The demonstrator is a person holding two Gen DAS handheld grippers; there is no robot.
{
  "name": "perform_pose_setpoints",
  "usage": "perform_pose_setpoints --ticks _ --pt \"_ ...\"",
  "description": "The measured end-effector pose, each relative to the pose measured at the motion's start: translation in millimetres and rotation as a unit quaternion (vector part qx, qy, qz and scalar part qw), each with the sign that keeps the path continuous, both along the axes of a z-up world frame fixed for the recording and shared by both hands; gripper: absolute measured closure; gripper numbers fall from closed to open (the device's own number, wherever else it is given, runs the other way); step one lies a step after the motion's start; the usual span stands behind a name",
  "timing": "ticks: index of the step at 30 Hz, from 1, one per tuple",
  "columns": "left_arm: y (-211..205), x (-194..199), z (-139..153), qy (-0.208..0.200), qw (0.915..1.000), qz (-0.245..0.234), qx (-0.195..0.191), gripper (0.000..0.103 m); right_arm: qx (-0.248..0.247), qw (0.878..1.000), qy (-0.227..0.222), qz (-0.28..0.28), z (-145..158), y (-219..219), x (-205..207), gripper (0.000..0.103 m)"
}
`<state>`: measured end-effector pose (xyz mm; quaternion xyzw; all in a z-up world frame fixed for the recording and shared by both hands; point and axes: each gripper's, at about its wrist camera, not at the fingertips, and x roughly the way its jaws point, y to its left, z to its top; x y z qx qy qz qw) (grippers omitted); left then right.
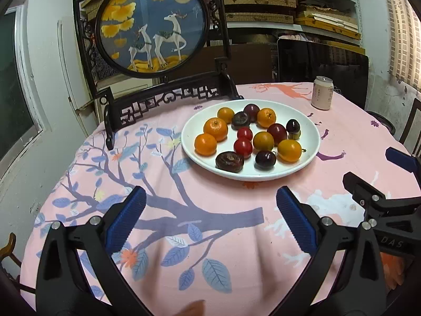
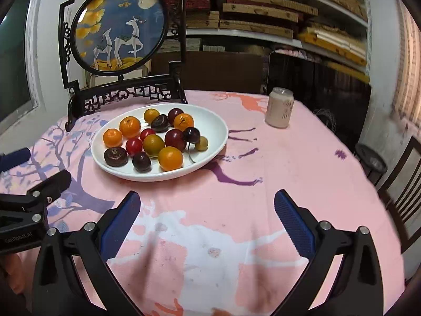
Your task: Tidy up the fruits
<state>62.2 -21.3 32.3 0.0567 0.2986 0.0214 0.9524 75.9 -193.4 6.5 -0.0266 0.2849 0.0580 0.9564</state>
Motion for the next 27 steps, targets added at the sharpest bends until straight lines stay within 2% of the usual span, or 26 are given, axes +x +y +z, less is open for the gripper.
perform_pose_setpoints --ticks 8,27 --pt "7 1 1 0.013 0.9988 -0.023 -0.042 0.002 0.04 0.999 0.031 0.007 -4 -5 3 0.001" --pt "2 1 0 0.018 0.999 -0.026 -0.033 0.002 0.043 0.997 0.056 0.021 -11 1 6 0.001"
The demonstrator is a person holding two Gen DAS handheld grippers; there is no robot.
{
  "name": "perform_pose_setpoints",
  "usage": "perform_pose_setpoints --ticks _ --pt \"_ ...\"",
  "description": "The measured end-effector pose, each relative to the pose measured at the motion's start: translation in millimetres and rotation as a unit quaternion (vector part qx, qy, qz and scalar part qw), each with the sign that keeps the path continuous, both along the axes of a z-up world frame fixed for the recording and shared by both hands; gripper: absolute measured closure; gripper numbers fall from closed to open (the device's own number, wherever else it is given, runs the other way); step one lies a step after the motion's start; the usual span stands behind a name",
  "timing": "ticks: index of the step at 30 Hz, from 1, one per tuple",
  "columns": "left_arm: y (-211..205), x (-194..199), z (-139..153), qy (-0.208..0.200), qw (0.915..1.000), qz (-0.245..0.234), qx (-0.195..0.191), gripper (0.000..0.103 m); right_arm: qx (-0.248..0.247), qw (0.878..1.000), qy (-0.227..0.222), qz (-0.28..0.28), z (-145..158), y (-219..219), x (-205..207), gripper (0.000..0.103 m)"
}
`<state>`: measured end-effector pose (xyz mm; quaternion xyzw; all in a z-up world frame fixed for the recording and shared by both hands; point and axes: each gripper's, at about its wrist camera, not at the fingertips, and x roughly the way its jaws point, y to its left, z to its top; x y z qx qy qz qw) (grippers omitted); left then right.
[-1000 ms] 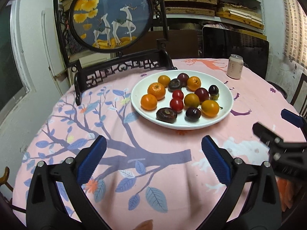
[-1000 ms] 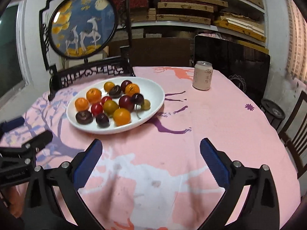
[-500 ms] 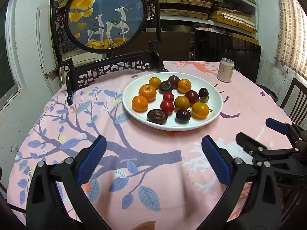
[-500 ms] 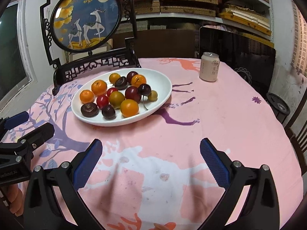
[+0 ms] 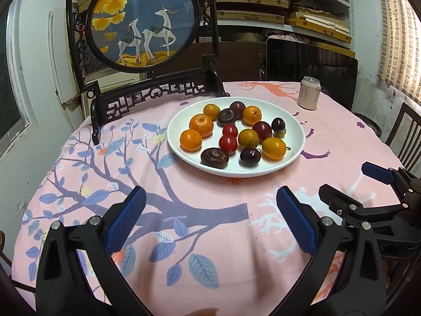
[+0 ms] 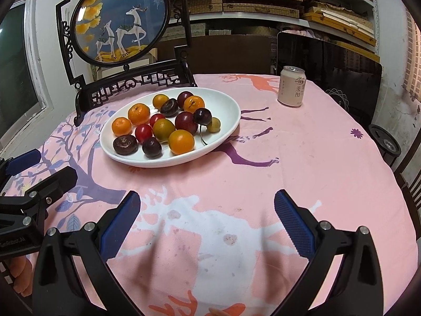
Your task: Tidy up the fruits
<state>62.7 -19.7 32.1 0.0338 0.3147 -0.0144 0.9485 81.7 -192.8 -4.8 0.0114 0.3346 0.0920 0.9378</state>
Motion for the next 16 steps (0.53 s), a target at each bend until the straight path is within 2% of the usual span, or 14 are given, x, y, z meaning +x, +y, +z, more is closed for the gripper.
perform_pose_setpoints --ticks 5,16 --pt "2.7 -0.8 -1.6 0.003 0.9999 0.013 0.007 0.002 0.001 1.0 0.002 0.0 -0.5 0.6 0.0 0.001" --pt "7.9 3.6 -2.7 0.013 0.9997 0.019 -0.008 0.002 0.002 1.0 0.001 -0.001 0.3 -0.8 0.0 0.001"
